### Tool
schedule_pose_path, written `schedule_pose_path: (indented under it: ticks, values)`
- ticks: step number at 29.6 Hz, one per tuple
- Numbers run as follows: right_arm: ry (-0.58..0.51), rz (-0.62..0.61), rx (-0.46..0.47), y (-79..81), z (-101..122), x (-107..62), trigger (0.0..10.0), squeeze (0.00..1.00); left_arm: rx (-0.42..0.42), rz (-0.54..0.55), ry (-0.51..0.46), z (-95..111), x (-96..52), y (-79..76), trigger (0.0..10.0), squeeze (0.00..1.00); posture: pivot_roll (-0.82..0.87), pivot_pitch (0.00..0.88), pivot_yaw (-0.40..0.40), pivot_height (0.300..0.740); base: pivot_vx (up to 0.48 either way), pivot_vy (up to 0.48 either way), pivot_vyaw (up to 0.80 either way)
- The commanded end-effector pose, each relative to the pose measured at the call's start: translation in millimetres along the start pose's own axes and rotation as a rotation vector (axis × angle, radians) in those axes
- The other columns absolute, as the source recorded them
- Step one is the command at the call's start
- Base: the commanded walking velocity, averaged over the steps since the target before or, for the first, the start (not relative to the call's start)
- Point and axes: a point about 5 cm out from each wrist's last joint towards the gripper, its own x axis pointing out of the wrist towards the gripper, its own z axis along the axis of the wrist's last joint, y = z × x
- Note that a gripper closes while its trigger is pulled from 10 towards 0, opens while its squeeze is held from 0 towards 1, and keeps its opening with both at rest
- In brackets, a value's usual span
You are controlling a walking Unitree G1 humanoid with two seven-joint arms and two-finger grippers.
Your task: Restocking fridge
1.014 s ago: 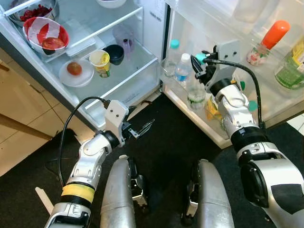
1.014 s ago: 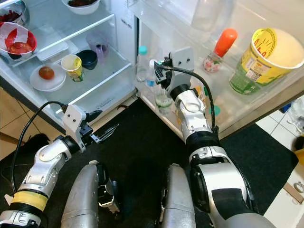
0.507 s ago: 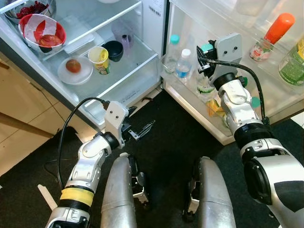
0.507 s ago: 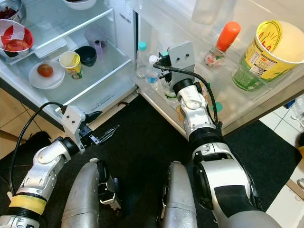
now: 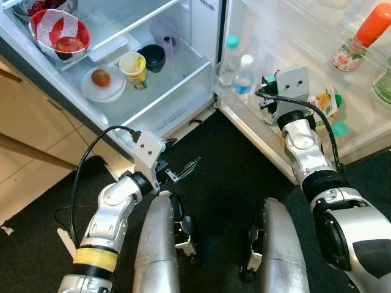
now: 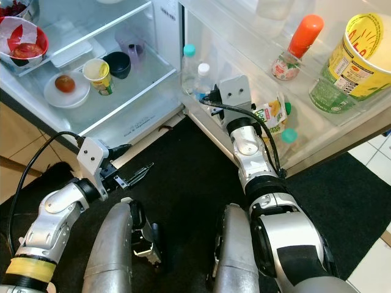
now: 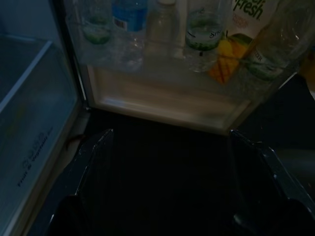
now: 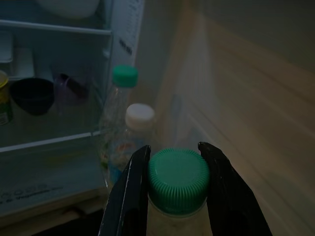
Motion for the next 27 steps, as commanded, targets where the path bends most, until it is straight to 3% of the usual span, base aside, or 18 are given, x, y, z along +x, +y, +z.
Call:
schedule_pose_path:
  ticks: [1, 5, 10, 11, 12, 13, 24, 27]
  values:
    - [0.108, -0.023, 0.026, -2.0, -24.1, -13.7, 10.0, 0.00, -0.002, -0.016, 0.035, -5.0, -7.6, -1.5, 10.0, 0.00, 0.17, 0.482, 0.036, 0.591, 0.000, 0.000, 0.00]
    - [0.147, -0.060, 0.060, -6.4, -31.9, -18.3, 10.0, 0.00, 0.000, -0.018, 0.036, -4.3, -9.0, -1.9, 10.0, 0.00, 0.18, 0.481, 0.038, 0.591, 0.000, 0.000, 0.00]
    - [0.323, -0.206, 0.120, -21.2, -63.7, -40.8, 10.0, 0.00, -0.001, -0.032, 0.035, -2.5, -6.2, -4.9, 10.0, 0.00, 0.17, 0.480, 0.043, 0.591, 0.000, 0.000, 0.00]
    - [0.325, -0.222, 0.126, -22.9, -64.4, -41.6, 10.0, 0.38, -0.002, -0.033, 0.035, -2.4, -6.0, -5.2, 10.0, 0.00, 0.17, 0.481, 0.043, 0.591, 0.000, 0.000, 0.00]
    - [0.325, -0.222, 0.126, -22.9, -64.4, -41.6, 10.0, 0.38, -0.002, -0.033, 0.035, -2.4, -6.0, -5.2, 10.0, 0.00, 0.17, 0.481, 0.043, 0.591, 0.000, 0.000, 0.00]
    - [0.324, -0.235, 0.132, -24.2, -64.7, -42.1, 10.0, 0.99, -0.003, -0.034, 0.037, -2.0, -6.1, -5.7, 10.0, 0.00, 0.17, 0.481, 0.044, 0.591, 0.000, 0.000, 0.00]
    - [0.229, -0.246, 0.186, -31.5, -46.5, -27.9, 10.0, 1.00, -0.008, -0.030, 0.040, -1.0, -5.2, -7.0, 10.0, 0.00, 0.15, 0.470, 0.035, 0.591, 0.000, 0.000, 0.00]
    - [0.120, -0.121, 0.268, -22.1, -25.6, -13.2, 10.0, 1.00, -0.012, -0.029, 0.032, -1.0, -1.5, -8.1, 10.0, 0.00, 0.13, 0.459, 0.028, 0.591, 0.000, 0.000, 0.00]
